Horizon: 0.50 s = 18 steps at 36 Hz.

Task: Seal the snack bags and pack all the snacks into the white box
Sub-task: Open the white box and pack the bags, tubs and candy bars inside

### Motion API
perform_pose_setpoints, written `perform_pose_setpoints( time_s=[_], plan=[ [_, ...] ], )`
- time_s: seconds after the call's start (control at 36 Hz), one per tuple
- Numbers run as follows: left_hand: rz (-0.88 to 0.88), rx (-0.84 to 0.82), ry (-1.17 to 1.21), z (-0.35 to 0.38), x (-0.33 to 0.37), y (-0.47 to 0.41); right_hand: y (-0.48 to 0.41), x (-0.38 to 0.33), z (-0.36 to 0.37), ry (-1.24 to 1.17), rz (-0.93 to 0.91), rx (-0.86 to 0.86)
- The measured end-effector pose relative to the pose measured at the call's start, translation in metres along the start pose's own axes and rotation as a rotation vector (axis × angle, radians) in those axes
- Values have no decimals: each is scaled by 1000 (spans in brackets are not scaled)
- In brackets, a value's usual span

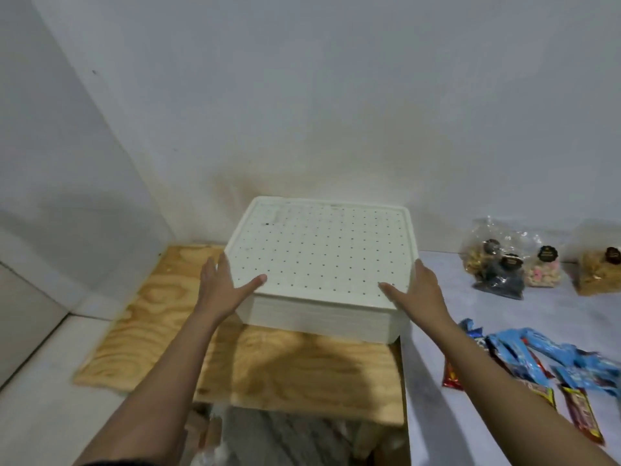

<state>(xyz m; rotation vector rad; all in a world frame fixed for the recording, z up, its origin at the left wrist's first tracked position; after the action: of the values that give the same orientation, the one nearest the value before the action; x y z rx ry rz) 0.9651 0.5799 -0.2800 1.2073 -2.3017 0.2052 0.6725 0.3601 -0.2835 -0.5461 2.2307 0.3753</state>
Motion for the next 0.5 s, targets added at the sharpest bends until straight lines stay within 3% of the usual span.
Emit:
perform_pose_setpoints(
  time_s=[0.19, 0.5],
  plan=[
    [37, -44, 297, -7, -6, -7, -8, 4, 4, -56, 100, 98],
    [63, 15, 433, -14, 1, -2, -7, -4, -4, -100, 73, 82]
  ],
)
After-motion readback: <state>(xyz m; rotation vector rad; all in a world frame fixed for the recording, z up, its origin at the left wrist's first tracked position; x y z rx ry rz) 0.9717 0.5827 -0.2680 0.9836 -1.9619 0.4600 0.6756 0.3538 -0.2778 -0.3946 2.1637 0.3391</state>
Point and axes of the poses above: each hand's wrist, its own y-axis away from the middle knuckle, its own z-axis out of the palm, x = y × z, the point moved 6 cm from there along -y, towards the middle knuckle
